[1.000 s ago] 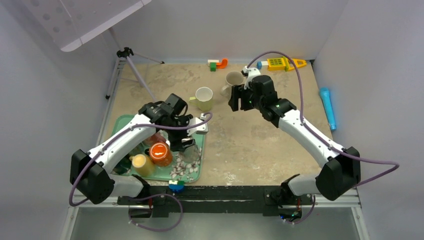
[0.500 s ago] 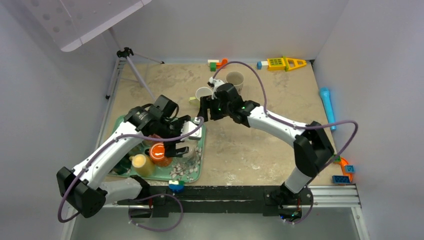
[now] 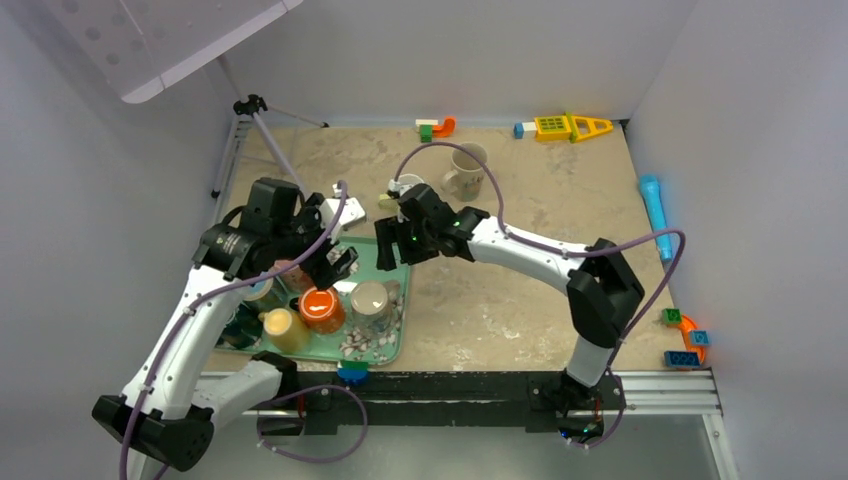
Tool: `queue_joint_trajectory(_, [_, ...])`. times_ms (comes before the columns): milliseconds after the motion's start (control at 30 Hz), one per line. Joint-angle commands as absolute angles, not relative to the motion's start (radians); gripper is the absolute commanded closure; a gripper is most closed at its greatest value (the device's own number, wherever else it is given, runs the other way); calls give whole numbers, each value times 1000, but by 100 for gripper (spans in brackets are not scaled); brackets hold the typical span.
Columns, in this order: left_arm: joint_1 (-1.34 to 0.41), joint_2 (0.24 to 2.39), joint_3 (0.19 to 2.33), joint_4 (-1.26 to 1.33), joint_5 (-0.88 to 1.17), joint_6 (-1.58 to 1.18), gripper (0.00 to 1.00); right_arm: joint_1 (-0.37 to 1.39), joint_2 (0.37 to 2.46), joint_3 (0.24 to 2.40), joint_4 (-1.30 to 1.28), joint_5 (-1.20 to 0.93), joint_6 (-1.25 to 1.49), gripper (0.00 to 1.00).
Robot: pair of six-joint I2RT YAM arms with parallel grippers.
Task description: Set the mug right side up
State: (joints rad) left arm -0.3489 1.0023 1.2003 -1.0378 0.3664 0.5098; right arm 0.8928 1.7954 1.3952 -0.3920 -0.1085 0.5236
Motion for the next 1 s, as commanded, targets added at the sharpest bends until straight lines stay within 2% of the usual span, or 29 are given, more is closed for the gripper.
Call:
queue_joint_trajectory(0, [-344,1041,1193,-1003,375,419,0,858,1691,1322,-365,-92,640,19])
queue_joint_trajectory(267, [-344,1014,1164,-982,376,405,0,860,1752,1279,-436,-199,1007,18])
queue_joint_trajectory(433, [-344,990,1145,-975,388,417,0,864,1699,1191,-303,-265,1205,19])
queue_joint_trajectory(700, [-343,994,1140,-975,397,424,0,893,1745,1117,-152,-382,1294,22])
queue_joint_trajectory(967, [-343,992,1134,-969,397,425,0,907,1780,1136,-55,-392,1332,25])
